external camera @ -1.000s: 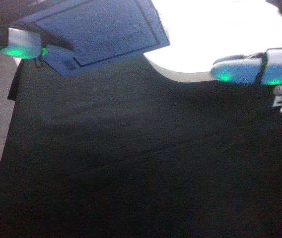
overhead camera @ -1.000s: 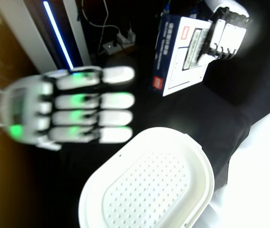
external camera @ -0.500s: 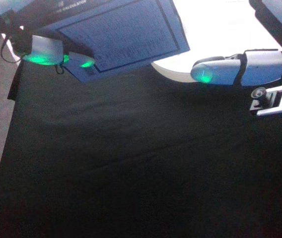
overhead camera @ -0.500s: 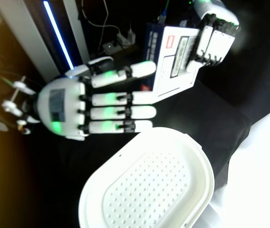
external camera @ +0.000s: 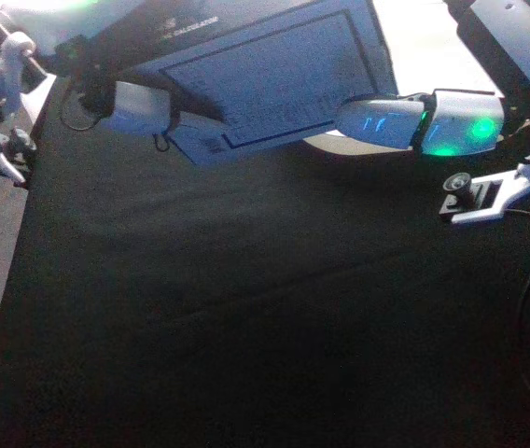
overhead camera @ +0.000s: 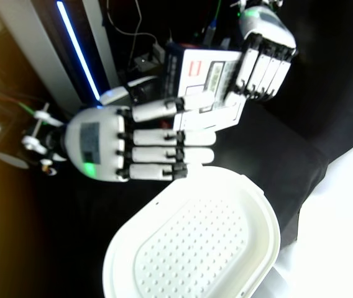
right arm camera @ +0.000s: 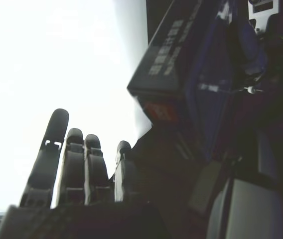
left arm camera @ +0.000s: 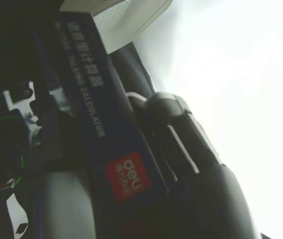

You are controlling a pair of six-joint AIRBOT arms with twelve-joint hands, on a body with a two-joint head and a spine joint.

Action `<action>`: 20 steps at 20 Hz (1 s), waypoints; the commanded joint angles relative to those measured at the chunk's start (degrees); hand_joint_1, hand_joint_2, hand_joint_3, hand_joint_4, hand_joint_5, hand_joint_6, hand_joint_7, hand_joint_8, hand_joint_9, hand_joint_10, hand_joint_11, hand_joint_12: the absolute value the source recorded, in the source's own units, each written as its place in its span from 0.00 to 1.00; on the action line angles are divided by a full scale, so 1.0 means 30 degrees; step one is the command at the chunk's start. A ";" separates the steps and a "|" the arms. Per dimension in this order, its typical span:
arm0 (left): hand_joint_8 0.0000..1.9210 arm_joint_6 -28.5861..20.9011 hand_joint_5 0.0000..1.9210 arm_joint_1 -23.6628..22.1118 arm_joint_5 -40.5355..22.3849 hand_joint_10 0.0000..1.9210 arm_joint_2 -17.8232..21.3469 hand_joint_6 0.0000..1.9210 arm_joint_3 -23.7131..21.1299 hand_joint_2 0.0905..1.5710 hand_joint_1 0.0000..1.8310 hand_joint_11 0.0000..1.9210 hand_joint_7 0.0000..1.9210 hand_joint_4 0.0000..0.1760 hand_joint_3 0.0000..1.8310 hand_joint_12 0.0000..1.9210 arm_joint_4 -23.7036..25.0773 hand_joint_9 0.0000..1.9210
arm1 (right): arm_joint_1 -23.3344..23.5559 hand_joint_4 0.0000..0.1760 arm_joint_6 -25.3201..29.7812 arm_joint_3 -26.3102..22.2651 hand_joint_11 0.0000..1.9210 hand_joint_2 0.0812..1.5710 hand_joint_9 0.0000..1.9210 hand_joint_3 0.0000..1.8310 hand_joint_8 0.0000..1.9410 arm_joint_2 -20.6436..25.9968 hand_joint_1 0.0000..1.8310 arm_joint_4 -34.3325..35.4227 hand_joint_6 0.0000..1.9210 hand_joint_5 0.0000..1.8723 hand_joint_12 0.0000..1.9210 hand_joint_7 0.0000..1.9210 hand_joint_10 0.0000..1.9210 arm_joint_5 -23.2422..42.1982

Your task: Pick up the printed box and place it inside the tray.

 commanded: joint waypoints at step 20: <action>0.50 -0.1181 0.56 0.0005 -0.3905 0.68 -0.1678 0.42 0.0863 0.66 0.65 0.66 0.68 0.00 0.00 0.85 -0.1359 0.74 | 0.0546 0.00 0.0167 0.0105 0.56 0.69 0.64 0.00 0.52 -0.0674 0.69 0.0484 0.47 0.48 0.71 0.57 0.47 0.3034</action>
